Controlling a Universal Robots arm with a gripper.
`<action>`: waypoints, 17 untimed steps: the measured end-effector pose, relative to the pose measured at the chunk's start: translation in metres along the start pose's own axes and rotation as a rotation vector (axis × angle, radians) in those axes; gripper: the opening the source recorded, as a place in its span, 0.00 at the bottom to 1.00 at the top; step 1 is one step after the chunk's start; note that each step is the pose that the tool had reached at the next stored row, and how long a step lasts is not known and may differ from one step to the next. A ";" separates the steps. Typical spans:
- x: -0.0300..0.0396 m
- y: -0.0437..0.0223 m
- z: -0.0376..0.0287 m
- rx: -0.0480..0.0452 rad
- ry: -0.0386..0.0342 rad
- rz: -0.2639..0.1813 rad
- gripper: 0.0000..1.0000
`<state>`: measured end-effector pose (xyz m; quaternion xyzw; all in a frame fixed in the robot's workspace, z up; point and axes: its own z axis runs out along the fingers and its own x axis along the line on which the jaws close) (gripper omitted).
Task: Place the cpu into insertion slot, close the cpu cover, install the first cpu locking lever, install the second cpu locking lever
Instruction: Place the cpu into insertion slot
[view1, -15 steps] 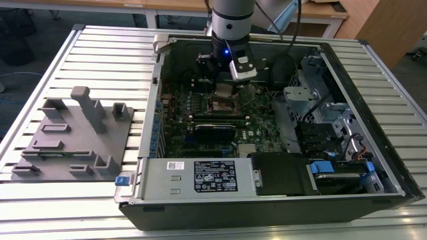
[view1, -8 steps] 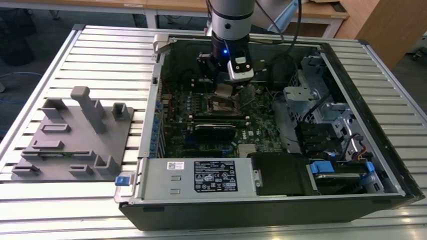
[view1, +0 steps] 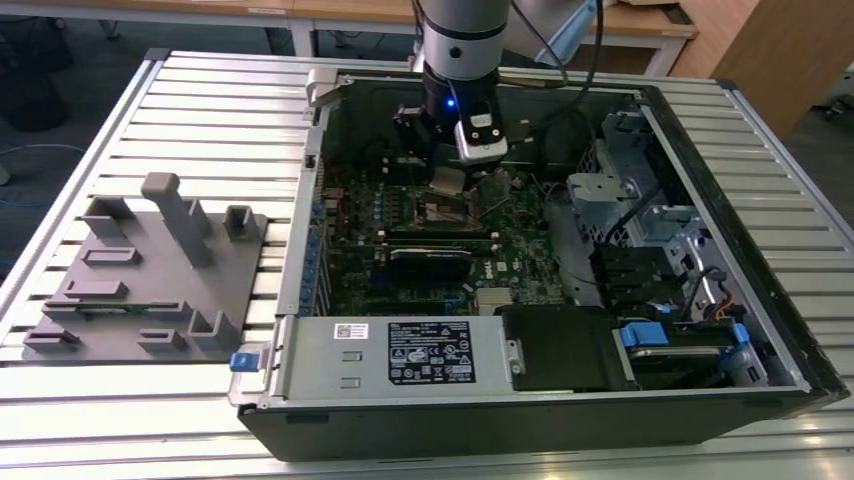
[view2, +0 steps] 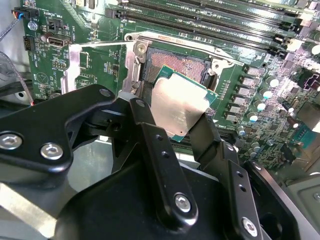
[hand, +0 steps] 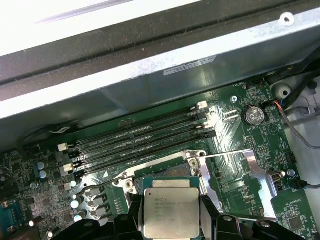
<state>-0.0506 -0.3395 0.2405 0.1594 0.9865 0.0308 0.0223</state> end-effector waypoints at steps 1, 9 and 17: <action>0.0000 0.0000 0.0000 0.0000 0.0000 0.000 0.54; 0.0000 0.0000 0.0004 0.0023 -0.0044 0.065 0.54; 0.0000 -0.0001 0.0007 0.0063 -0.0123 0.182 0.54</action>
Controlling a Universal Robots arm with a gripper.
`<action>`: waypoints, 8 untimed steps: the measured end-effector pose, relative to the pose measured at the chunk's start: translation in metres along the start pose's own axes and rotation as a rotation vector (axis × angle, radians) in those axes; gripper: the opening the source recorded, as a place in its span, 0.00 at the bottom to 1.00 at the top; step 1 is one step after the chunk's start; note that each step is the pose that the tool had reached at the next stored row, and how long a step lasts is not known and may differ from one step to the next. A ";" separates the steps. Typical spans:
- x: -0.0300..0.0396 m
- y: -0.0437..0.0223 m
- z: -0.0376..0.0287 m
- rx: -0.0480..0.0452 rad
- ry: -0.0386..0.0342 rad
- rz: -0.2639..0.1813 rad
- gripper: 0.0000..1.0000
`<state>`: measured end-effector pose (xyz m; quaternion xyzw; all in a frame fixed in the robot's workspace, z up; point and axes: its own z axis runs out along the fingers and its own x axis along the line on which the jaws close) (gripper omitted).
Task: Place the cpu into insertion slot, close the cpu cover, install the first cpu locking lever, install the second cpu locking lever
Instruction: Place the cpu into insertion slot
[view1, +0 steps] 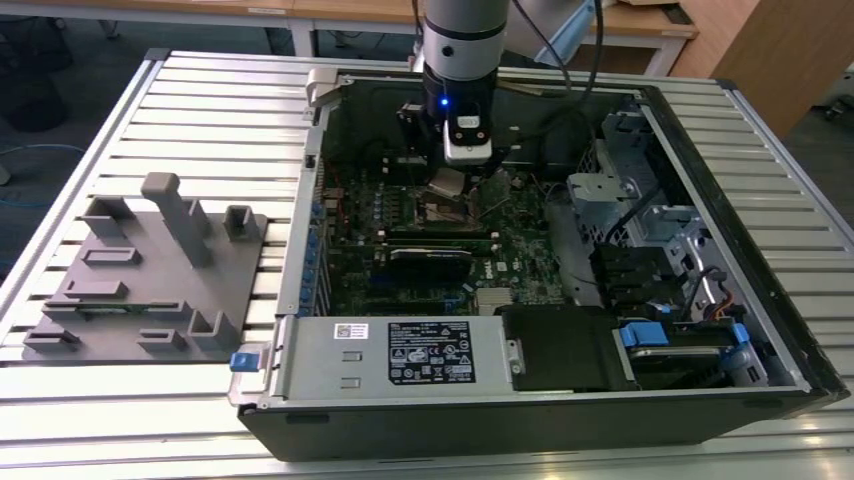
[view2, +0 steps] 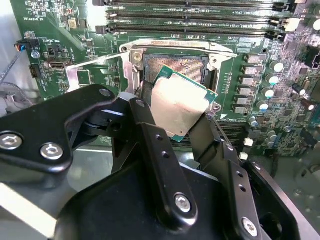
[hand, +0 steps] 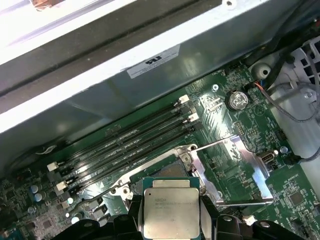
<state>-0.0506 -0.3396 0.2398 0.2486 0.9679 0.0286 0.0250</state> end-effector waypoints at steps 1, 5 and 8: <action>0.0000 0.0000 0.0000 0.0000 -0.0001 0.000 0.54; 0.0000 0.0000 0.0001 0.0001 -0.0006 0.006 0.54; 0.0000 0.0000 0.0003 0.0019 -0.0040 0.057 0.54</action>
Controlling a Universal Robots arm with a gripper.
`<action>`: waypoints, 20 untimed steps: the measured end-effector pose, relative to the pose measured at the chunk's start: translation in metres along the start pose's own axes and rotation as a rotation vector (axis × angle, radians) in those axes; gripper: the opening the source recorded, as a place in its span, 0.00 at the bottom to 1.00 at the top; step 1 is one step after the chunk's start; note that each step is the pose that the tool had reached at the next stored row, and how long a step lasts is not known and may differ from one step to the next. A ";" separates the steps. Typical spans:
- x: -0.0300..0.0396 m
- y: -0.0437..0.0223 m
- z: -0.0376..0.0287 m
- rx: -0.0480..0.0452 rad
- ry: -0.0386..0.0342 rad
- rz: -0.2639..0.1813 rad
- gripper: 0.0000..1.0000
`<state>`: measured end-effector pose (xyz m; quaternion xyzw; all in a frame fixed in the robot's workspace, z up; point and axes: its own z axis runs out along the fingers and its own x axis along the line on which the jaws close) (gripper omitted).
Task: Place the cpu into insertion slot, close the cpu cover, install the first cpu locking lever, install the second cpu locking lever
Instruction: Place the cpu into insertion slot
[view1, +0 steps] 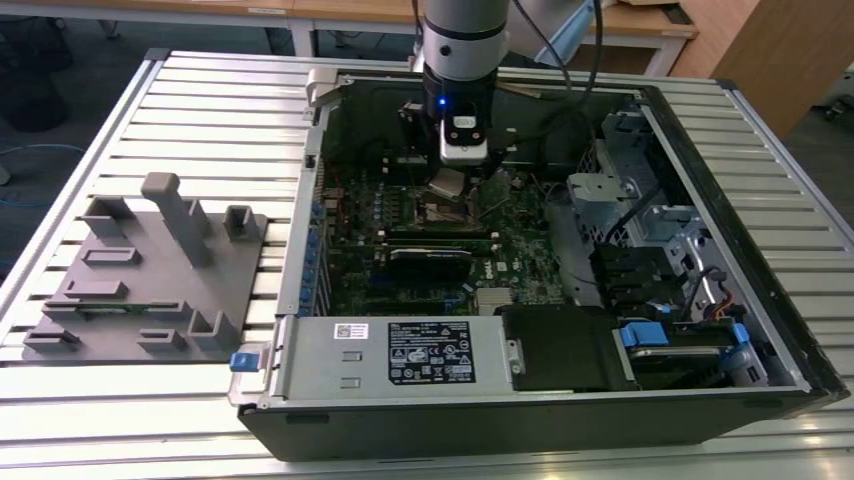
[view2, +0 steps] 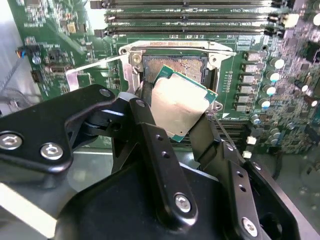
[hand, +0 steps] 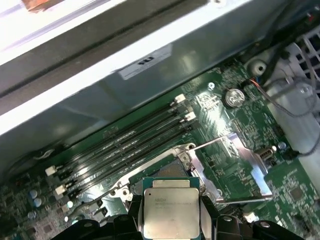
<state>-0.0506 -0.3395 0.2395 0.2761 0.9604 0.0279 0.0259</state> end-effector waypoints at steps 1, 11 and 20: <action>0.0000 0.0000 0.0001 0.0007 -0.0013 0.019 0.54; 0.0000 0.0000 0.0003 0.0027 -0.0054 0.079 0.54; 0.0000 -0.0001 0.0003 0.0030 -0.0059 0.088 0.54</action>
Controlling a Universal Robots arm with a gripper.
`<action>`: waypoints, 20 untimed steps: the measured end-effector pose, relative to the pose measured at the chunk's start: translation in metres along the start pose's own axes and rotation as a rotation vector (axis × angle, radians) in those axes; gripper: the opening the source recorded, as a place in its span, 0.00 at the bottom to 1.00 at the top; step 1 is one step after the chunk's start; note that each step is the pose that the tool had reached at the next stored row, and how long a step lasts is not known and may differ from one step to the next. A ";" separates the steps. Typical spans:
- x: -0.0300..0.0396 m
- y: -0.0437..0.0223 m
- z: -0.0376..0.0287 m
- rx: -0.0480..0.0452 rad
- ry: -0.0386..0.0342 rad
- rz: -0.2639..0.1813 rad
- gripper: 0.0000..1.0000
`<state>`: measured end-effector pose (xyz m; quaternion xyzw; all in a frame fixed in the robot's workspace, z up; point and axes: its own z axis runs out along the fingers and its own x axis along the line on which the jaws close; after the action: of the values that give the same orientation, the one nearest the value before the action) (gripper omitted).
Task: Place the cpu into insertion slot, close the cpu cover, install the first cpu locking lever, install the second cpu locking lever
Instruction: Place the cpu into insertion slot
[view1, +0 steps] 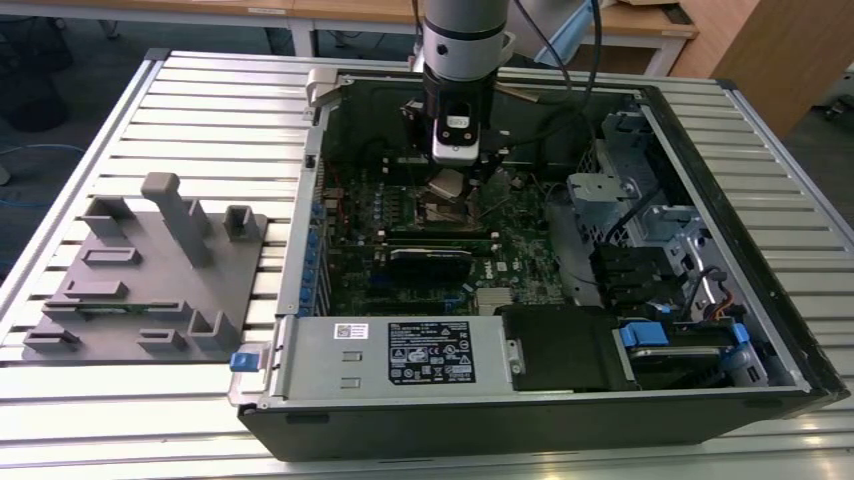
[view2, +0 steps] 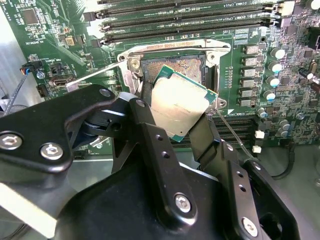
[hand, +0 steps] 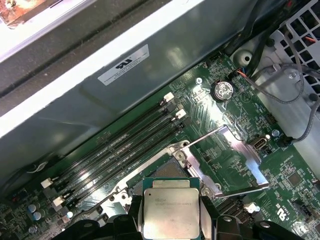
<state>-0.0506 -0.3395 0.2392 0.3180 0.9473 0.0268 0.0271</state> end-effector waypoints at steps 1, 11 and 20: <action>0.0000 0.0000 0.0000 0.0001 -0.0001 0.002 0.54; 0.0000 0.0000 0.0000 0.0012 -0.0023 0.035 0.54; 0.0000 0.0000 0.0001 0.0012 -0.0025 0.037 0.54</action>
<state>-0.0506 -0.3395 0.2391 0.3353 0.9413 0.0263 0.0275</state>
